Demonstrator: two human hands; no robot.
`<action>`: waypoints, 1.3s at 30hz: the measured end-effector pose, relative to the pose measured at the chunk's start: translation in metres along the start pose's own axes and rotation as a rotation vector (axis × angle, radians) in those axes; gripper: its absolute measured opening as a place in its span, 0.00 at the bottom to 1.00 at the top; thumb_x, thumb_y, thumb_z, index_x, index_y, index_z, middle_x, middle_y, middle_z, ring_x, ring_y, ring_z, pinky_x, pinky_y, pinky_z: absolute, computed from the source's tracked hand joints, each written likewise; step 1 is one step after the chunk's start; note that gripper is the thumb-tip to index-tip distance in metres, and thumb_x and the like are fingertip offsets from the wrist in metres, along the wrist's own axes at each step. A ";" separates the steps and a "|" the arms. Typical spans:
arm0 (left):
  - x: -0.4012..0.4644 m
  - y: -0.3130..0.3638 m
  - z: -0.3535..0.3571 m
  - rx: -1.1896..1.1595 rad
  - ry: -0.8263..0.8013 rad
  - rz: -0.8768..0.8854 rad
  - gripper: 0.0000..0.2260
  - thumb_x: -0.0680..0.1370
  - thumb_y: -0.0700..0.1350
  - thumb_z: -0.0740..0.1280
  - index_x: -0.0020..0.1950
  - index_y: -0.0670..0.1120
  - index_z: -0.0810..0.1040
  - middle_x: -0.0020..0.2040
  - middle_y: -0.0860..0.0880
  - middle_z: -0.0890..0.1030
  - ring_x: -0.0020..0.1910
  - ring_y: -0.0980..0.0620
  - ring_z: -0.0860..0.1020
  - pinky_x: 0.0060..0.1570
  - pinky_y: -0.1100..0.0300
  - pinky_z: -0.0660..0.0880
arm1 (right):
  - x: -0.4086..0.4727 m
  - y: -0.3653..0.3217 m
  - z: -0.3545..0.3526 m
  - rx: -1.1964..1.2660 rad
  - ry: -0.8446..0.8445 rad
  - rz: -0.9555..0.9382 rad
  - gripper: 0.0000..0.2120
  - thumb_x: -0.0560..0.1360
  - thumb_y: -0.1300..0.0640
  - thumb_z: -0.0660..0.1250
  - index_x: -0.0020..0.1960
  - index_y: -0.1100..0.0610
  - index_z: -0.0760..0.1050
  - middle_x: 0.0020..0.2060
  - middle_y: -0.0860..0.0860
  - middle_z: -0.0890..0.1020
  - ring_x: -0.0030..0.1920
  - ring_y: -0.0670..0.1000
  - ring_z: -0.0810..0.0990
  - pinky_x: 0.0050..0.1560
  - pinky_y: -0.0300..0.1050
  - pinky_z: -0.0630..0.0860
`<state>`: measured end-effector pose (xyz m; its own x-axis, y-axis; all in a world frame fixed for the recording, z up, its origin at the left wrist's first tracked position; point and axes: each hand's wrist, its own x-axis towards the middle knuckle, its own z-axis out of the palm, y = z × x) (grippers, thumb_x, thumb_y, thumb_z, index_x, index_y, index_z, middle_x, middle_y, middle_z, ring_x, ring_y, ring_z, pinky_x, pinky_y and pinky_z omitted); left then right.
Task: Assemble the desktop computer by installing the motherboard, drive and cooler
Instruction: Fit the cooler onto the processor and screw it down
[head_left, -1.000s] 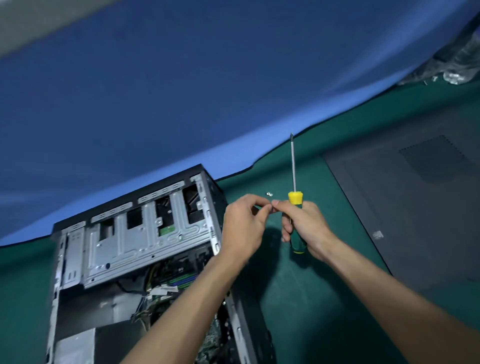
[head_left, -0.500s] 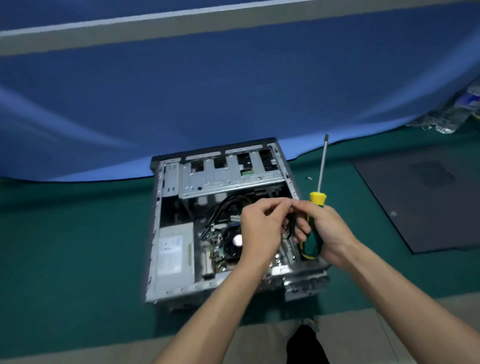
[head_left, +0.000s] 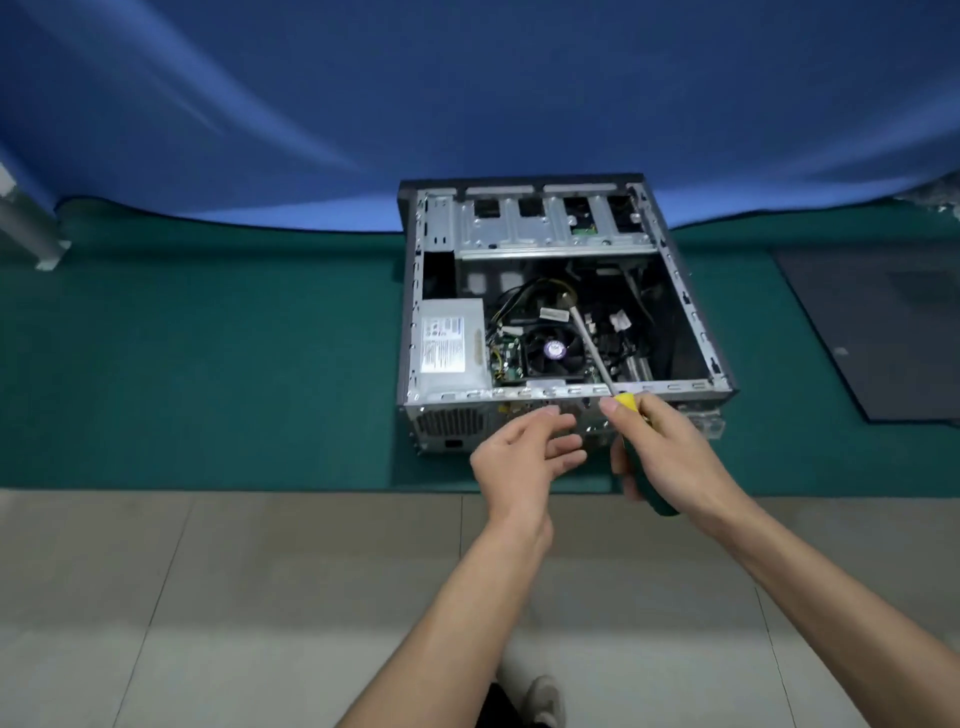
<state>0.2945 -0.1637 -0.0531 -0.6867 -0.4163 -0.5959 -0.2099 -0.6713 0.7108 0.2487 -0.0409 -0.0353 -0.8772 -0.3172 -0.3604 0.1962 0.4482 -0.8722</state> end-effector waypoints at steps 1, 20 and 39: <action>-0.001 -0.003 -0.009 -0.061 0.031 -0.040 0.03 0.75 0.35 0.67 0.42 0.38 0.80 0.34 0.44 0.83 0.27 0.53 0.79 0.28 0.62 0.77 | -0.004 0.008 0.002 -0.057 -0.017 -0.040 0.15 0.77 0.43 0.62 0.41 0.54 0.70 0.28 0.52 0.79 0.23 0.52 0.75 0.22 0.39 0.67; -0.035 -0.057 -0.098 -0.257 0.138 -0.105 0.04 0.78 0.37 0.64 0.46 0.39 0.77 0.37 0.43 0.84 0.37 0.49 0.84 0.40 0.57 0.81 | -0.071 0.111 0.018 -0.403 -0.240 -0.069 0.07 0.68 0.39 0.71 0.38 0.40 0.79 0.31 0.50 0.78 0.31 0.49 0.72 0.36 0.51 0.75; -0.040 -0.047 -0.073 -0.204 0.059 -0.008 0.04 0.79 0.36 0.63 0.45 0.37 0.76 0.37 0.42 0.84 0.39 0.46 0.84 0.35 0.59 0.80 | -0.070 0.093 -0.005 -0.354 -0.195 -0.045 0.13 0.65 0.35 0.69 0.40 0.43 0.81 0.31 0.55 0.77 0.28 0.48 0.68 0.34 0.46 0.70</action>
<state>0.3823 -0.1606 -0.0900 -0.6424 -0.4415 -0.6264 -0.0657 -0.7826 0.6191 0.3258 0.0271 -0.0891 -0.7754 -0.4803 -0.4100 -0.0333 0.6795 -0.7330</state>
